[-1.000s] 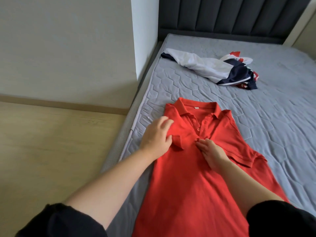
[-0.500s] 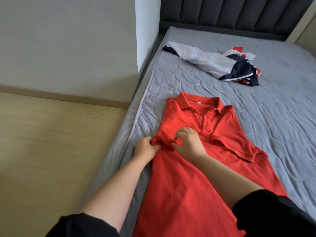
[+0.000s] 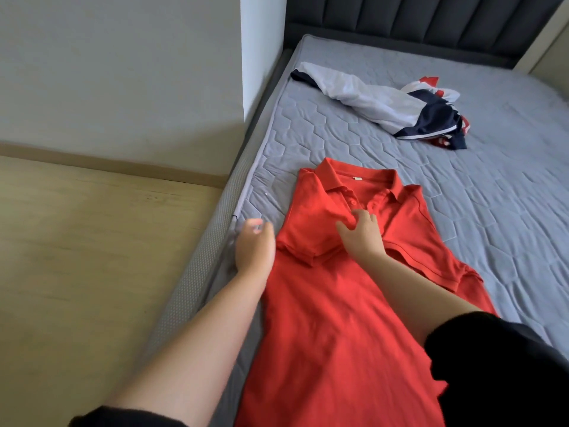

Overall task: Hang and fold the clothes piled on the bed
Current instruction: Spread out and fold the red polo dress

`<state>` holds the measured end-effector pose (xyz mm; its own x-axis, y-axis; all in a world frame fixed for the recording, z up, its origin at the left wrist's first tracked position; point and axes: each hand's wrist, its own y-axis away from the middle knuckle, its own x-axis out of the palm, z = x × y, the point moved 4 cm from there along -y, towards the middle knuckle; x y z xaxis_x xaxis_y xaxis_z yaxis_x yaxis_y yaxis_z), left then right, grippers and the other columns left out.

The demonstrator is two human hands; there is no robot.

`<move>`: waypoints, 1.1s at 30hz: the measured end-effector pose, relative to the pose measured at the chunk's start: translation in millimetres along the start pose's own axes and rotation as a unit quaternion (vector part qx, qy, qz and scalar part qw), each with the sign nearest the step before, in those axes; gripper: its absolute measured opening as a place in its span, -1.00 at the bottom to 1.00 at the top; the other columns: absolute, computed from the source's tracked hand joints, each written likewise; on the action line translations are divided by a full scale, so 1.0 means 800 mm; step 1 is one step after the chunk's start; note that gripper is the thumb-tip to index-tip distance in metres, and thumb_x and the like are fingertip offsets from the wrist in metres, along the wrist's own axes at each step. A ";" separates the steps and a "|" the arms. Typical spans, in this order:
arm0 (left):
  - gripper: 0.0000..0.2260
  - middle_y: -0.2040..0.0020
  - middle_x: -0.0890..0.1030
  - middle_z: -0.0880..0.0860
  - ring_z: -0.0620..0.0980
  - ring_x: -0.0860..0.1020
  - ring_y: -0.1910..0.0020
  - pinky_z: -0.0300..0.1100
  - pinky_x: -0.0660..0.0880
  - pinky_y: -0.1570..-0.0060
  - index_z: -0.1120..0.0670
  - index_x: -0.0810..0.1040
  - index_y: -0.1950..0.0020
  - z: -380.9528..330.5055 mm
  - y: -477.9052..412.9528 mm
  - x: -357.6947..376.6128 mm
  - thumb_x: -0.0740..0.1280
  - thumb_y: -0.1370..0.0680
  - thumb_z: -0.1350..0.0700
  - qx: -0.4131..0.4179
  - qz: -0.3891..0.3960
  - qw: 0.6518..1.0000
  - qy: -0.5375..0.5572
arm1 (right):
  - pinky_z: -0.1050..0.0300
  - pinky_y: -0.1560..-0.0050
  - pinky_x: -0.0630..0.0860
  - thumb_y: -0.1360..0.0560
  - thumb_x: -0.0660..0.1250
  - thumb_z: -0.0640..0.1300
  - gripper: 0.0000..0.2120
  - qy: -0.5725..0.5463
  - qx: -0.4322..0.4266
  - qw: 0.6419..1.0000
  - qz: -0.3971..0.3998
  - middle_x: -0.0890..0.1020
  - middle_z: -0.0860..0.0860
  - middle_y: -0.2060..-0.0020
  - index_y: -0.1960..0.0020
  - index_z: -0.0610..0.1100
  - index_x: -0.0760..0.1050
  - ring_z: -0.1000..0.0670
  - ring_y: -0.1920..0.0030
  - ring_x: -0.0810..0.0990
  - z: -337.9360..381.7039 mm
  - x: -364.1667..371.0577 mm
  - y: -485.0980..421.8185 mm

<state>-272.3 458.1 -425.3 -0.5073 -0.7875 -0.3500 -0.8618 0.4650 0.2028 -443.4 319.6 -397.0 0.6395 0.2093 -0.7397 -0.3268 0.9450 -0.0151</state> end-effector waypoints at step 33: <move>-0.43 -0.39 0.42 0.19 0.11 0.34 -0.40 -0.14 0.18 -0.39 0.24 0.31 -0.46 0.030 0.005 0.034 0.38 -0.50 0.09 0.293 0.121 0.929 -0.190 | -0.18 -0.47 -0.16 -0.60 0.04 0.11 -0.43 0.294 -0.220 0.930 0.025 0.04 -0.07 -0.55 -0.54 -0.09 0.09 -0.06 -0.55 -0.08 0.034 0.064 -0.006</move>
<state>-289.0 448.2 -455.9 -0.5525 -0.4833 -0.6791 -0.5168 0.8379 -0.1758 -390.6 332.6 -416.5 0.1664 -0.0456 -0.9850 -0.6814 0.7167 -0.1483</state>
